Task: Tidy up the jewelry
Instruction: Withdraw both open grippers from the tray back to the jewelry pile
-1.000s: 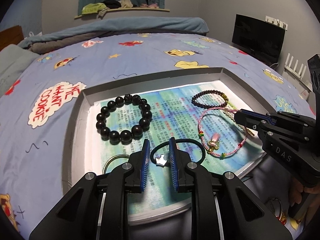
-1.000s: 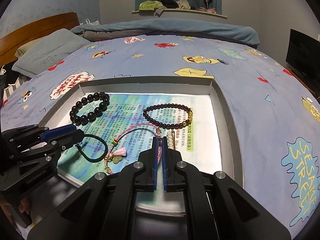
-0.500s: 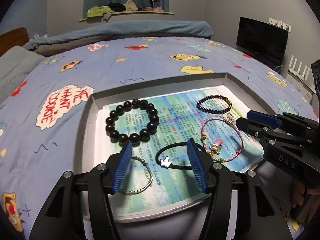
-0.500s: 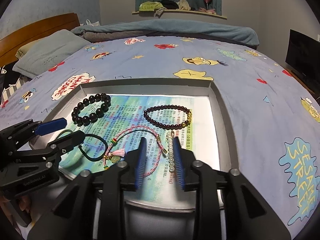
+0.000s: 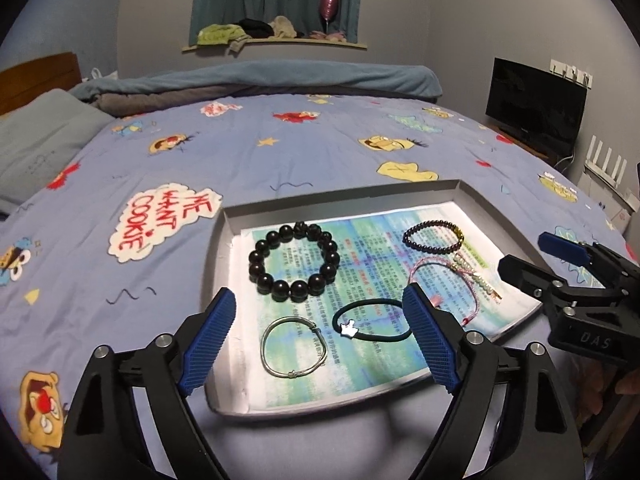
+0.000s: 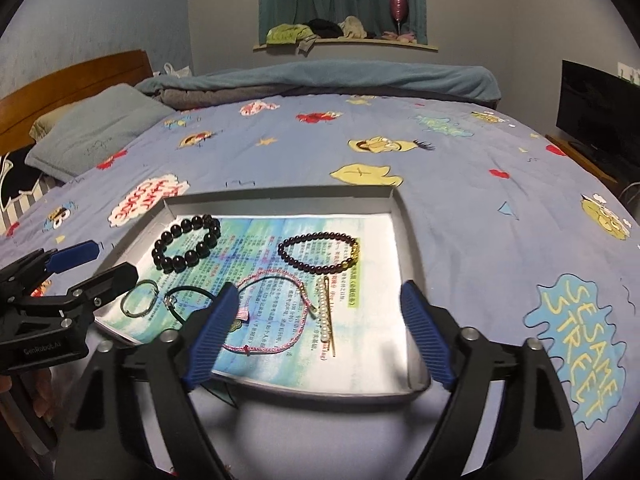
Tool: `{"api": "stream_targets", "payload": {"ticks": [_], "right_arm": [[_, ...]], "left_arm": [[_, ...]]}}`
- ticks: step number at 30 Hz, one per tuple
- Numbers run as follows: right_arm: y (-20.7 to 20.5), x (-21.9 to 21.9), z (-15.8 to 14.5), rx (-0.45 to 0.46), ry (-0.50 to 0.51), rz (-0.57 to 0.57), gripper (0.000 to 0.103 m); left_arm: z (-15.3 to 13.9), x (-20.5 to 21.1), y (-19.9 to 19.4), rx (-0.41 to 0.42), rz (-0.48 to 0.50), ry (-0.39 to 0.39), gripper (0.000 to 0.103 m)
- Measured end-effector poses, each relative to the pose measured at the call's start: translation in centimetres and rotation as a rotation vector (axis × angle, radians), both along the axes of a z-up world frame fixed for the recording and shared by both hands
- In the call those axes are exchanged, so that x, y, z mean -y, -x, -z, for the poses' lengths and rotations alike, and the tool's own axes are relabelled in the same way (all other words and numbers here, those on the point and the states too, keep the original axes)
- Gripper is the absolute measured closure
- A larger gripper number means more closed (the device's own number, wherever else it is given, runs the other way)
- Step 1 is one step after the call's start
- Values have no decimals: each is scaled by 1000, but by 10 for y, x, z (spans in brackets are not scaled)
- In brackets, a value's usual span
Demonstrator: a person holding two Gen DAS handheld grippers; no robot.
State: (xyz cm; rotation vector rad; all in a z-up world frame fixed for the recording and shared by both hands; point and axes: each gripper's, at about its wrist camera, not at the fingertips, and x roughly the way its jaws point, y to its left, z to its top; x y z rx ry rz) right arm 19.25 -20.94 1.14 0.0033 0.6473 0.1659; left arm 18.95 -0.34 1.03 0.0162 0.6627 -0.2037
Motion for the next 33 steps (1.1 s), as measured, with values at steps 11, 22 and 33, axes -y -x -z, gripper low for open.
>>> {"api": "stream_targets", "payload": {"ticks": [11, 22, 33], "right_arm": [[26, 14, -21, 52, -20, 21, 6], [64, 20, -33, 104, -5, 13, 6], [96, 19, -23, 99, 21, -42, 6]], "left_arm": [[-20, 0, 23, 34, -25, -20, 10], [-29, 2, 53, 48, -18, -24, 10], [-27, -4, 96, 53, 13, -32, 10]]}}
